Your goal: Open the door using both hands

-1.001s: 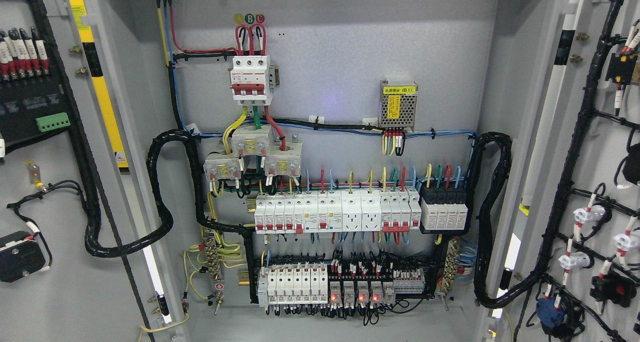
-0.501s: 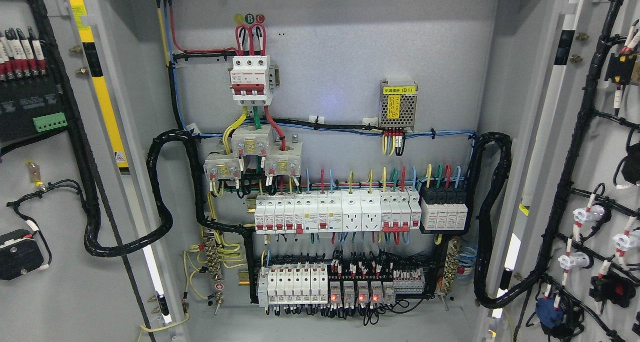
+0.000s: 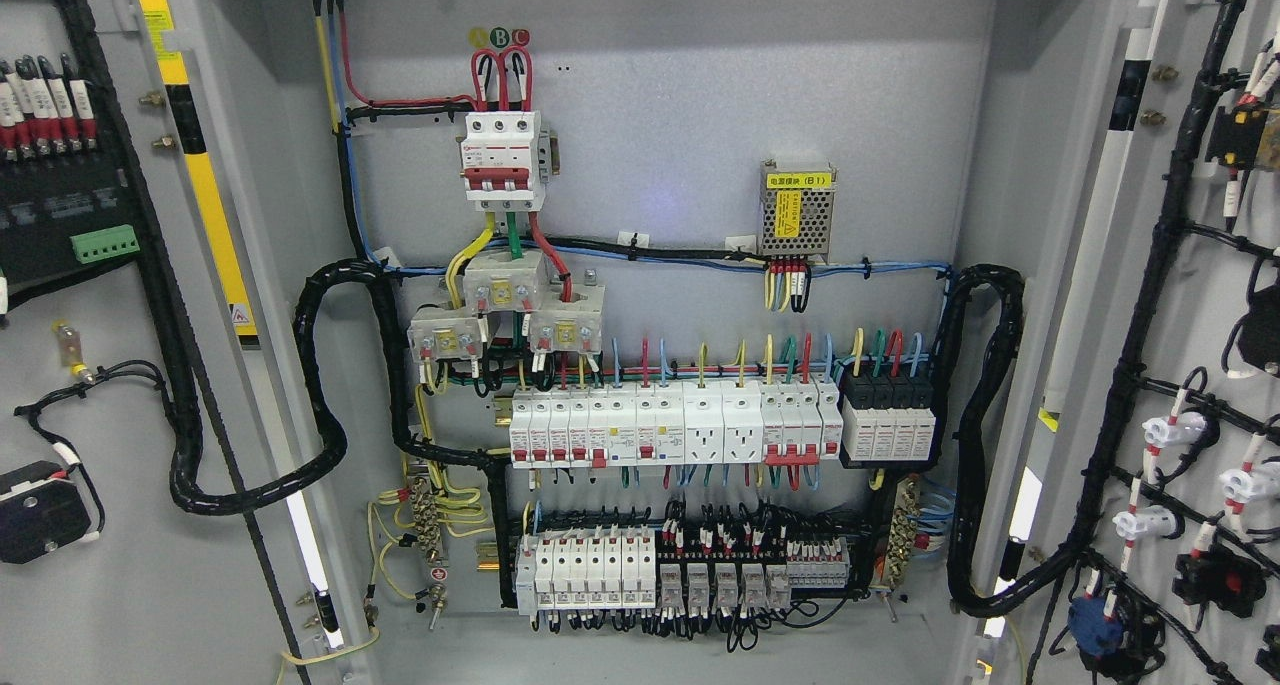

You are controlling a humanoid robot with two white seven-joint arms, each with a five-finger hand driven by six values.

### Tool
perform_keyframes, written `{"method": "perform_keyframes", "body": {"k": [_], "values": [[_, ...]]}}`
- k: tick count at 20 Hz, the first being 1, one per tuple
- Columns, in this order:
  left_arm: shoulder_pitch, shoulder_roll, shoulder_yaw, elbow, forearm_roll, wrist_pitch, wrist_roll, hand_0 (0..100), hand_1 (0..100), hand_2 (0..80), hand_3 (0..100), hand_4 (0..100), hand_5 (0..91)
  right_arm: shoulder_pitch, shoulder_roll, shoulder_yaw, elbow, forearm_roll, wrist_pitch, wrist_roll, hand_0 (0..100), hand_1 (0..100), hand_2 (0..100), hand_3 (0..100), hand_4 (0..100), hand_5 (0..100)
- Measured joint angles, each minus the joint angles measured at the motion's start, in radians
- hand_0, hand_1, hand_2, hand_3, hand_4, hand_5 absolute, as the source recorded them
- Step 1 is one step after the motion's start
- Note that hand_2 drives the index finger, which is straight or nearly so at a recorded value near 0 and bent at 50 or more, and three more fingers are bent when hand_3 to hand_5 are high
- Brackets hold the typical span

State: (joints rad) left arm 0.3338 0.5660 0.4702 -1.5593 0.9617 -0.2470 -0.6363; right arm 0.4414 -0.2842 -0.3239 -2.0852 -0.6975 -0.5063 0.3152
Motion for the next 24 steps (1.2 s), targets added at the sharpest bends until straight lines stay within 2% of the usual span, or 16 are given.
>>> {"method": "perform_keyframes", "body": {"k": [5, 7, 9, 11, 16, 20, 24], "values": [[0.018, -0.021, -0.025, -0.082, -0.010, 0.004, 0.000, 12, 56, 0.0, 0, 0, 0.0, -0.013, -0.011, 0.060, 0.001, 0.007, 0.000, 0.006, 0, 50, 4, 0, 0, 0], [0.023, -0.033, -0.041, -0.108, -0.035, -0.001, 0.000, 12, 56, 0.0, 0, 0, 0.0, -0.016, -0.014, 0.098, 0.003, 0.015, 0.003, 0.007, 0, 50, 4, 0, 0, 0], [0.026, -0.052, -0.063, -0.130, -0.084, -0.014, 0.012, 12, 56, 0.0, 0, 0, 0.0, -0.017, -0.016, 0.135, 0.010, 0.045, 0.004, 0.008, 0, 50, 4, 0, 0, 0], [0.031, -0.076, -0.095, -0.146, -0.166, -0.036, 0.018, 12, 56, 0.0, 0, 0, 0.0, -0.018, -0.017, 0.180, 0.027, 0.098, 0.006, 0.008, 0, 50, 4, 0, 0, 0], [0.053, -0.145, -0.223, -0.136, -0.334, -0.109, 0.023, 12, 56, 0.0, 0, 0, 0.0, -0.019, -0.008, 0.287, 0.115, 0.200, 0.006, 0.011, 0, 50, 4, 0, 0, 0], [0.057, -0.214, -0.309, -0.050, -0.402, -0.124, 0.025, 12, 56, 0.0, 0, 0, 0.0, -0.019, 0.008, 0.363, 0.231, 0.241, 0.005, 0.013, 0, 50, 4, 0, 0, 0], [0.030, -0.277, -0.357, 0.102, -0.432, -0.128, 0.026, 12, 56, 0.0, 0, 0, 0.0, -0.025, 0.033, 0.427, 0.389, 0.293, 0.002, 0.013, 0, 50, 4, 0, 0, 0]]}}
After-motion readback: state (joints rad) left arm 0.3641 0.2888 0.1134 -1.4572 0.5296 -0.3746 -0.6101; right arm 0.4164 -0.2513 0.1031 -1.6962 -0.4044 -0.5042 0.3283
